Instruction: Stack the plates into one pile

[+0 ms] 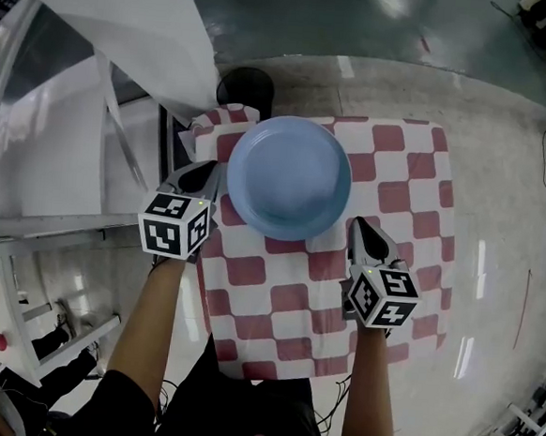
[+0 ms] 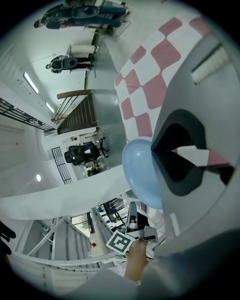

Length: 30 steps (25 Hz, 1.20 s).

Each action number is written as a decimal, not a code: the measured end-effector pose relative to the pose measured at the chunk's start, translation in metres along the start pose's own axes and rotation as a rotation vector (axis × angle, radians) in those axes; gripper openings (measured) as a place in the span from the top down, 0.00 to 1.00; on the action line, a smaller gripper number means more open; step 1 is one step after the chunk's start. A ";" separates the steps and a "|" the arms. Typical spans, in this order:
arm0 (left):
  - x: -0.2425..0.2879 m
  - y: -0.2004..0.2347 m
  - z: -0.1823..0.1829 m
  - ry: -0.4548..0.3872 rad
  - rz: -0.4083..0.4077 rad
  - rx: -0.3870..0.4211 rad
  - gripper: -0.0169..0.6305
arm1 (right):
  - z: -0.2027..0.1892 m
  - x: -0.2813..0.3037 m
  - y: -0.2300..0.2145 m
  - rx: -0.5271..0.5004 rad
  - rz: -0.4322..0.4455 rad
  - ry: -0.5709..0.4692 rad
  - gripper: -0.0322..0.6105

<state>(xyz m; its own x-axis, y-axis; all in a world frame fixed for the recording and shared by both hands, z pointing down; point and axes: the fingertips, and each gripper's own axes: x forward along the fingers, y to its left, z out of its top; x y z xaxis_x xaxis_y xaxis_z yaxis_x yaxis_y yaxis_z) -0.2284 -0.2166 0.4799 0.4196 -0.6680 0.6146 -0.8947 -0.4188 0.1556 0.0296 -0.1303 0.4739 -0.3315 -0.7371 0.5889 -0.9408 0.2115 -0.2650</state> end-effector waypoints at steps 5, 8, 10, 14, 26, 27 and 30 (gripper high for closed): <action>-0.020 -0.007 0.005 -0.067 0.002 0.026 0.98 | 0.011 0.000 0.018 -0.020 0.030 -0.046 0.94; -0.033 -0.010 0.010 -0.105 0.002 0.022 0.98 | 0.018 -0.004 0.026 -0.032 0.036 -0.080 0.94; -0.042 -0.010 0.013 -0.123 0.005 0.013 0.98 | 0.022 -0.008 0.032 -0.037 0.044 -0.096 0.94; -0.061 -0.014 0.018 -0.158 0.014 0.020 0.98 | 0.028 -0.018 0.042 -0.046 0.063 -0.125 0.94; -0.125 -0.039 0.041 -0.275 0.036 0.048 0.97 | 0.051 -0.059 0.070 -0.070 0.107 -0.217 0.94; -0.130 -0.042 0.042 -0.281 0.036 0.050 0.97 | 0.054 -0.064 0.072 -0.073 0.109 -0.224 0.94; -0.145 -0.050 0.045 -0.297 0.038 0.051 0.97 | 0.062 -0.078 0.078 -0.081 0.114 -0.245 0.94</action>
<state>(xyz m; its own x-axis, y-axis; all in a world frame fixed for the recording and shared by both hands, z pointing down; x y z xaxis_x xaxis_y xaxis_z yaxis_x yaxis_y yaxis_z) -0.2374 -0.1263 0.3487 0.4190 -0.8315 0.3649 -0.9050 -0.4151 0.0933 -0.0139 -0.0960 0.3601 -0.4181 -0.8366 0.3541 -0.9041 0.3453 -0.2516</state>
